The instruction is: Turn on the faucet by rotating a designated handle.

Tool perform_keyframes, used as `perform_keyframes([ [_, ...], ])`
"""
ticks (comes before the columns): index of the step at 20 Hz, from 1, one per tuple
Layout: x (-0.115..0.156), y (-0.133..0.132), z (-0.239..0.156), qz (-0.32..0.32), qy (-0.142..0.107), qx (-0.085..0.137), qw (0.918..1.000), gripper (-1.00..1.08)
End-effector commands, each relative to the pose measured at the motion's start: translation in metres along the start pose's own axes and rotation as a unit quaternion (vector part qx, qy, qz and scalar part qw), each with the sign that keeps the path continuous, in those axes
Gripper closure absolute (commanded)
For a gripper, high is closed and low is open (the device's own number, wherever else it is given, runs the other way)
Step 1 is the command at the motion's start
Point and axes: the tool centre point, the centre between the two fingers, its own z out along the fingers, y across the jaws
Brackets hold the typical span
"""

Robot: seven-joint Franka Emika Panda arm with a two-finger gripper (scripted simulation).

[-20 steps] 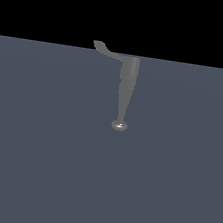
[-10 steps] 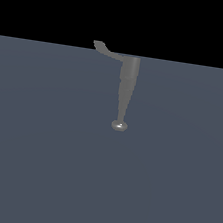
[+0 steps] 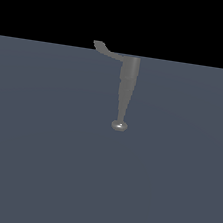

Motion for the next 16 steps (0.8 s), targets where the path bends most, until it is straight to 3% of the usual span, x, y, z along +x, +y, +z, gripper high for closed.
perform_keyframes([
  [1,0.009,-0.012,0.006,0.032,0.000,0.002,0.9995,1.08],
  [8,0.035,-0.044,0.025,0.118,0.001,0.005,0.9930,1.08],
  [16,0.061,-0.080,0.053,0.216,0.003,0.007,0.9764,1.08],
])
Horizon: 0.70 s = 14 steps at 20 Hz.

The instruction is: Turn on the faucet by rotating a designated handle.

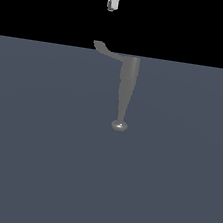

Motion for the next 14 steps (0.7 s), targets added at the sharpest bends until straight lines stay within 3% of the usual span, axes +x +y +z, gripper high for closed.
perform_keyframes([
  [1,0.003,-0.014,0.010,0.032,0.001,0.001,0.9995,1.08],
  [14,0.015,-0.074,0.065,0.180,0.009,0.006,0.9836,1.08],
])
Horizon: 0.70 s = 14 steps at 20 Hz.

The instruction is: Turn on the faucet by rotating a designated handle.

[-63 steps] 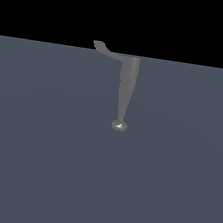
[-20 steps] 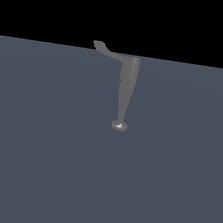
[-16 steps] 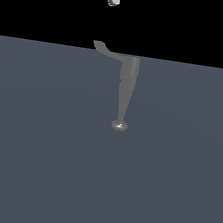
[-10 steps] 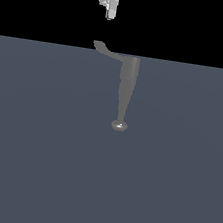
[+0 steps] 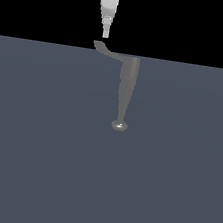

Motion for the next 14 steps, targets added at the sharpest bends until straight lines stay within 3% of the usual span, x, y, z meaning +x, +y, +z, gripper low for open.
perform_keyframes([
  [1,-0.002,-0.009,0.009,0.024,0.002,0.001,0.9997,1.08],
  [14,-0.006,-0.028,0.032,0.075,0.006,0.004,0.9971,1.08],
])
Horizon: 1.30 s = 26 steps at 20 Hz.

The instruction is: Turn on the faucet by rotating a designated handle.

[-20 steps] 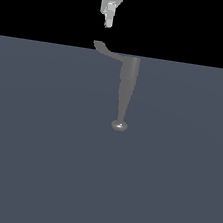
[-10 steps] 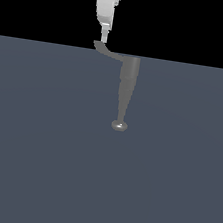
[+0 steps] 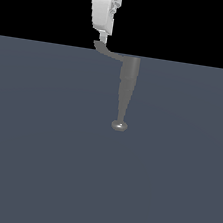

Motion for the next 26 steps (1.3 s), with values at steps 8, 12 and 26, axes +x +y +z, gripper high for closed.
perform_keyframes([
  [8,0.000,0.010,0.001,0.002,0.000,0.000,1.0000,1.08],
  [12,0.000,0.020,0.001,0.002,0.000,0.000,1.0000,1.08],
  [26,0.002,0.059,0.001,0.002,0.000,0.000,1.0000,1.08],
])
